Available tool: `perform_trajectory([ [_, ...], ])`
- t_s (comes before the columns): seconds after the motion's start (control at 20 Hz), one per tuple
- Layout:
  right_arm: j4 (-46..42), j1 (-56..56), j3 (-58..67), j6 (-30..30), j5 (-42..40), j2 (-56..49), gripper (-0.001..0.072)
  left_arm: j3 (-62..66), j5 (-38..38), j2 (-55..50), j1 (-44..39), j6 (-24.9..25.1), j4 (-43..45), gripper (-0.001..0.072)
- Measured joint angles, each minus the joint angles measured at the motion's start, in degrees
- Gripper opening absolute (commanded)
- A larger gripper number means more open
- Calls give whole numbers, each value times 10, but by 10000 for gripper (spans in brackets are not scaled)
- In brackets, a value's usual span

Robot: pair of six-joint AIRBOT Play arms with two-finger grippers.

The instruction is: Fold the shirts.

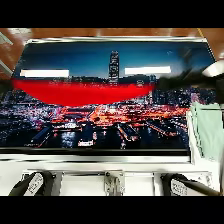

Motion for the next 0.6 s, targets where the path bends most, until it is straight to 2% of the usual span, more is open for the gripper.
perform_trajectory([
  [0.15,-43,-2,119,-9,-121,133,51,175,80,53,-5,3,-35,35],
  [0.3,-112,-4,195,24,-204,248,51,305,107,90,-7,4,-40,35],
  [0.4,-154,-4,217,51,-197,305,51,354,90,113,-8,-10,-20,35],
  [0.6,-250,-4,234,98,-111,375,51,393,-1,152,-8,-72,61,35],
])
